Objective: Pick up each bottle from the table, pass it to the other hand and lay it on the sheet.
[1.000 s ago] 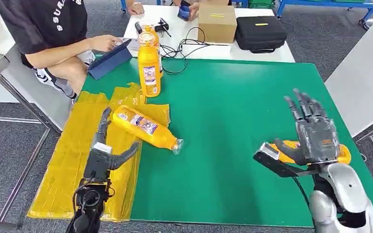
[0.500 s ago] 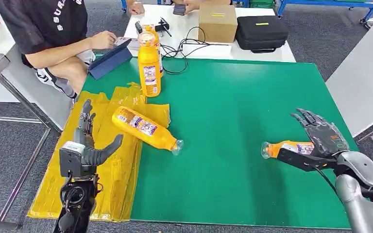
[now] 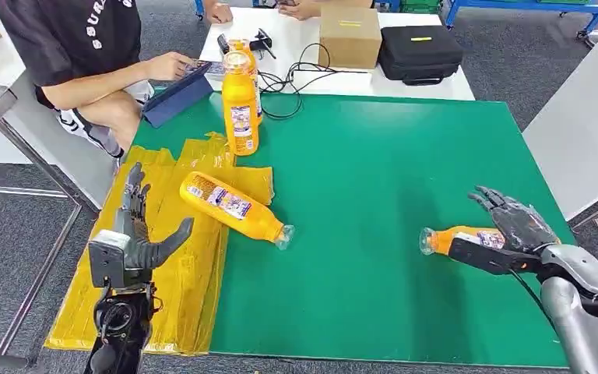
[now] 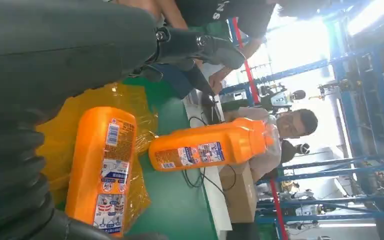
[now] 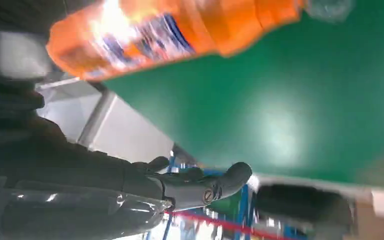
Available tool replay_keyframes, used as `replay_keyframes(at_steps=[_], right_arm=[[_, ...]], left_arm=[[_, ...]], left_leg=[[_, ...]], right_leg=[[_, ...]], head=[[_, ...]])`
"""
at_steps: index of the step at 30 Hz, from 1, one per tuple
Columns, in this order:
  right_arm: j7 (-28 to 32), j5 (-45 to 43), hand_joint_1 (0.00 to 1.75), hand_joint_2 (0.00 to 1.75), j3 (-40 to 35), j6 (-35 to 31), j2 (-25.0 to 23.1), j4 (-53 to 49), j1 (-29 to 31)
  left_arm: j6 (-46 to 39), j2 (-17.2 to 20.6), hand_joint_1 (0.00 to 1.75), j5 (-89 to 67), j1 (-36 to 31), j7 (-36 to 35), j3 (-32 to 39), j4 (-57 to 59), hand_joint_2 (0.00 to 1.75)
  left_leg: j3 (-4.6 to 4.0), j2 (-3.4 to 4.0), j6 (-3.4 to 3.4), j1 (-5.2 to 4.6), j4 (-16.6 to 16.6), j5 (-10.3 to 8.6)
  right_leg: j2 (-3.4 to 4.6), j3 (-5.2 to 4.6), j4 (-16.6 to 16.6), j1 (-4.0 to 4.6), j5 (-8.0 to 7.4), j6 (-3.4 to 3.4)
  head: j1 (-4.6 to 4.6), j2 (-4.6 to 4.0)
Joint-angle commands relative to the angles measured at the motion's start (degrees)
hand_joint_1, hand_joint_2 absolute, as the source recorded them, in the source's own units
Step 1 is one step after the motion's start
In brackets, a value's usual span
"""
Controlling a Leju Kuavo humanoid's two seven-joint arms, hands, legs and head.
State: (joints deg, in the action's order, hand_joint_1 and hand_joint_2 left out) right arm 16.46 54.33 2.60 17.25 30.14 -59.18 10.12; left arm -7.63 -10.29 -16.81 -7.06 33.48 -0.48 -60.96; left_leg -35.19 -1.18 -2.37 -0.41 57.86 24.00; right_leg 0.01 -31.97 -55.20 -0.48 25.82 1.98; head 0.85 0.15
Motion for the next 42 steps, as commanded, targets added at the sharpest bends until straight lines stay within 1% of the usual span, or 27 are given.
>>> replay_keyframes(at_steps=[1, 5, 7, 8, 9, 10, 11, 13, 14, 17, 18, 19, 20, 24, 26, 28, 32, 33, 34, 35, 36, 37, 38, 39, 40, 41, 42], right_arm=[[0.51, -0.49, 0.0, 1.75, -6.52, 1.07, 1.47, 22.14, 13.59], [0.89, -0.91, 0.0, 1.75, -8.95, 0.8, 1.73, 29.92, 17.14], [0.68, -0.86, 0.0, 1.75, -9.51, 1.61, 1.9, 32.75, 19.34], [0.54, -0.81, 0.0, 1.75, -9.78, 1.56, 1.89, 34.61, 20.47], [0.61, -0.77, 0.0, 1.75, -9.95, 1.47, 1.93, 35.53, 20.69], [0.46, -0.78, 0.0, 1.75, -9.94, 1.36, 1.96, 36.0, 20.56], [0.28, -0.8, 0.0, 1.75, -9.92, 1.16, 1.92, 36.64, 20.39], [-0.14, -0.81, 0.0, 1.75, -9.86, 0.87, 1.87, 37.29, 20.02], [-0.64, -0.66, 0.0, 1.75, -9.89, 0.64, 1.87, 37.49, 19.8], [-0.64, -0.65, 0.0, 1.75, -9.88, 0.48, 1.87, 37.55, 19.54], [-0.64, -0.65, 0.0, 1.75, -9.88, 0.48, 1.87, 37.55, 19.54], [-0.64, -0.65, 0.0, 1.75, -9.88, 0.48, 1.87, 37.55, 19.54], [-0.62, -0.68, 0.0, 1.75, -9.87, 0.52, 1.81, 37.5, 19.64], [-1.38, -0.59, 0.0, 1.75, -9.8, 0.75, 1.86, 37.5, 19.45], [-0.84, -1.05, 0.0, 1.75, -9.41, 1.26, 1.89, 37.37, 18.75], [-0.35, -1.11, 0.0, 1.75, -9.48, 1.81, 2.03, 37.24, 17.95], [0.18, -1.5, 0.0, 1.75, -9.36, 3.28, 2.44, 36.8, 16.04], [0.34, -1.64, 0.0, 1.75, -9.3, 3.52, 2.54, 36.63, 15.54], [0.72, -2.02, 0.0, 1.75, -9.26, 5.14, 2.86, 36.2, 14.38], [0.65, -2.15, 0.0, 1.75, -9.15, 5.1, 2.9, 36.15, 13.79], [0.12, -2.11, 0.09, 1.75, -9.08, 4.74, 2.69, 35.83, 13.35], [-0.12, -2.19, 0.7, 1.75, -8.96, 4.66, 2.5, 35.97, 13.33], [-0.39, -2.22, 1.47, 1.75, -8.86, 4.28, 2.11, 36.09, 13.5], [-0.62, -2.15, 1.64, 1.75, -8.93, 4.23, 1.8, 36.43, 13.82], [-0.62, -2.15, 1.64, 1.75, -8.93, 4.23, 1.8, 36.43, 13.82], [-0.7, -2.12, 1.64, 1.75, -8.96, 4.23, 1.71, 36.47, 13.91], [-0.7, -2.12, 1.64, 1.75, -8.96, 4.23, 1.71, 36.47, 13.91]], left_arm=[[-0.43, 1.88, 0.0, 1.67, -2.62, -0.38, 0.04, 3.13, 1.75], [-0.75, 1.85, 0.0, 2.02, -2.92, -0.29, -0.02, 3.86, 1.75], [-1.01, 1.86, 0.0, 2.11, -3.23, -0.07, -0.13, 4.57, 1.75], [-1.09, 1.91, 0.0, 2.38, -3.3, 0.13, -0.12, 4.89, 1.75], [-1.03, 1.96, 0.0, 2.51, -3.23, 0.21, -0.11, 4.91, 1.75], [-1.05, 1.94, 0.0, 2.56, -3.19, 0.24, -0.07, 4.94, 1.75], [-1.03, 1.89, 0.0, 2.61, -3.14, 0.27, -0.02, 5.02, 1.75], [-1.02, 1.79, 0.0, 2.64, -3.09, 0.32, 0.01, 5.1, 1.75], [-1.02, 1.78, 0.0, 2.64, -3.09, 0.32, -0.02, 5.13, 1.75], [-1.04, 1.75, 0.0, 2.64, -3.08, 0.32, -0.03, 5.13, 1.75], [-1.04, 1.75, 0.0, 2.64, -3.08, 0.32, -0.03, 5.13, 1.75], [-1.04, 1.75, 0.0, 2.64, -3.08, 0.32, -0.03, 5.13, 1.75], [-1.04, 1.75, 0.0, 2.64, -3.1, 0.32, -0.03, 5.12, 1.75], [-1.0, 1.77, 0.0, 2.62, -3.1, 0.24, -0.12, 5.09, 1.75], [-1.03, 1.74, 0.0, 2.48, -3.17, 0.05, -0.26, 5.08, 1.75], [-1.09, 1.85, 0.0, 2.3, -3.16, -0.06, -0.43, 5.09, 1.75], [-0.84, 1.92, 0.0, 2.24, -3.25, -0.26, -0.83, 5.45, 1.75], [-0.86, 1.93, 0.0, 2.22, -3.25, -0.33, -0.88, 5.56, 1.75], [-0.91, 1.92, 0.0, 2.17, -3.2, -0.44, -0.92, 5.82, 1.75], [-1.02, 1.89, 0.0, 2.13, -3.08, -0.44, -0.92, 5.93, 1.75], [-1.21, 1.84, 0.0, 2.05, -2.91, -0.42, -0.91, 6.09, 1.75], [-1.22, 1.84, 0.0, 2.01, -2.86, -0.41, -0.92, 6.14, 1.75], [-1.25, 1.84, 0.0, 1.96, -2.83, -0.43, -0.91, 6.24, 1.75], [-1.23, 1.84, 0.0, 1.86, -2.9, -0.5, -0.93, 6.35, 1.75], [-1.23, 1.84, 0.0, 1.86, -2.9, -0.5, -0.93, 6.35, 1.75], [-1.23, 1.84, 0.0, 1.84, -2.98, -0.52, -0.93, 6.4, 1.75], [-1.23, 1.84, 0.0, 1.84, -2.98, -0.52, -0.93, 6.4, 1.75]], left_leg=[[0.21, 0.25, 0.09, 0.03, -0.05, 0.08], [0.45, 0.29, 0.16, 0.06, -0.13, 0.12], [0.22, 0.14, 0.07, 0.04, -0.06, 0.04], [0.4, 0.27, 0.13, 0.04, -0.11, 0.1], [0.37, 0.29, 0.12, 0.02, -0.09, 0.1], [0.29, 0.22, 0.09, 0.02, -0.07, 0.08], [0.44, 0.29, 0.13, 0.03, -0.12, 0.12], [0.27, 0.16, 0.08, 0.05, -0.08, 0.06], [0.47, 0.2, 0.14, 0.05, -0.12, 0.13], [0.17, 0.12, 0.06, 0.03, -0.04, 0.04], [0.38, 0.19, 0.12, 0.03, -0.1, 0.1], [0.23, 0.17, 0.08, 0.02, -0.06, 0.06], [0.42, 0.27, 0.14, 0.03, -0.11, 0.13], [0.27, 0.21, 0.1, 0.02, -0.07, 0.08], [0.38, 0.24, 0.13, 0.03, -0.1, 0.11], [0.22, 0.14, 0.08, 0.02, -0.07, 0.06], [0.51, 0.15, 0.16, 0.05, -0.15, 0.15], [0.36, 0.08, 0.12, 0.05, -0.11, 0.1], [0.86, 0.19, 0.25, 0.06, -0.27, 0.25], [0.35, 0.04, 0.12, 0.06, -0.1, 0.09], [0.45, 0.02, 0.14, 0.06, -0.14, 0.11], [0.6, 0.06, 0.18, 0.06, -0.2, 0.15], [0.31, 0.06, 0.1, 0.05, -0.1, 0.08], [0.5, 0.15, 0.15, 0.07, -0.16, 0.14], [0.23, 0.14, 0.09, 0.06, -0.07, 0.07], [0.44, 0.2, 0.14, 0.03, -0.14, 0.13], [0.28, 0.18, 0.11, 0.05, -0.09, 0.09]], right_leg=[[0.19, 0.16, 0.09, 0.04, -0.01, -0.03], [0.19, 0.39, 0.19, 0.07, 0.02, -0.07], [0.09, 0.16, 0.1, 0.05, 0.0, -0.04], [0.18, 0.31, 0.15, 0.05, 0.03, -0.06], [0.21, 0.27, 0.12, 0.03, 0.03, -0.06], [0.16, 0.22, 0.1, 0.03, 0.02, -0.04], [0.2, 0.35, 0.15, 0.04, 0.05, -0.06], [0.09, 0.22, 0.13, 0.06, 0.02, -0.04], [0.11, 0.41, 0.18, 0.06, 0.07, -0.07], [0.07, 0.12, 0.08, 0.04, 0.0, -0.03], [0.11, 0.33, 0.14, 0.04, 0.05, -0.05], [0.11, 0.18, 0.09, 0.03, 0.02, -0.04], [0.18, 0.35, 0.15, 0.04, 0.05, -0.06], [0.14, 0.2, 0.09, 0.03, 0.03, -0.05], [0.15, 0.31, 0.13, 0.04, 0.05, -0.06], [0.08, 0.18, 0.09, 0.02, 0.03, -0.04], [0.05, 0.47, 0.2, 0.06, 0.11, -0.08], [0.0, 0.33, 0.16, 0.06, 0.08, -0.06], [0.04, 0.82, 0.34, 0.07, 0.2, -0.11], [-0.04, 0.33, 0.16, 0.06, 0.08, -0.06], [-0.07, 0.44, 0.2, 0.06, 0.11, -0.06], [-0.06, 0.58, 0.26, 0.07, 0.14, -0.08], [0.0, 0.28, 0.16, 0.05, 0.06, -0.05], [0.05, 0.46, 0.24, 0.08, 0.09, -0.07], [0.08, 0.19, 0.14, 0.06, 0.02, -0.04], [0.11, 0.37, 0.18, 0.04, 0.07, -0.06], [0.1, 0.24, 0.14, 0.06, 0.04, -0.05]], head=[[0.0, 0.0], [0.0, 0.0], [-0.02, 0.0], [0.02, 0.0], [0.0, 0.0], [-0.02, 0.02], [0.0, 0.0], [-0.02, 0.0], [0.0, 0.0], [0.0, 0.0], [-0.02, 0.0], [0.02, 0.0], [-0.02, 0.0], [0.0, 0.0], [0.0, 0.0], [0.0, 0.0], [0.0, 0.0], [0.0, 0.0], [0.0, 0.0], [0.0, 0.0], [0.0, 0.0], [0.0, 0.0], [0.0, 0.0], [0.0, 0.0], [0.0, 0.0], [-0.02, 0.0], [0.02, 0.0]])
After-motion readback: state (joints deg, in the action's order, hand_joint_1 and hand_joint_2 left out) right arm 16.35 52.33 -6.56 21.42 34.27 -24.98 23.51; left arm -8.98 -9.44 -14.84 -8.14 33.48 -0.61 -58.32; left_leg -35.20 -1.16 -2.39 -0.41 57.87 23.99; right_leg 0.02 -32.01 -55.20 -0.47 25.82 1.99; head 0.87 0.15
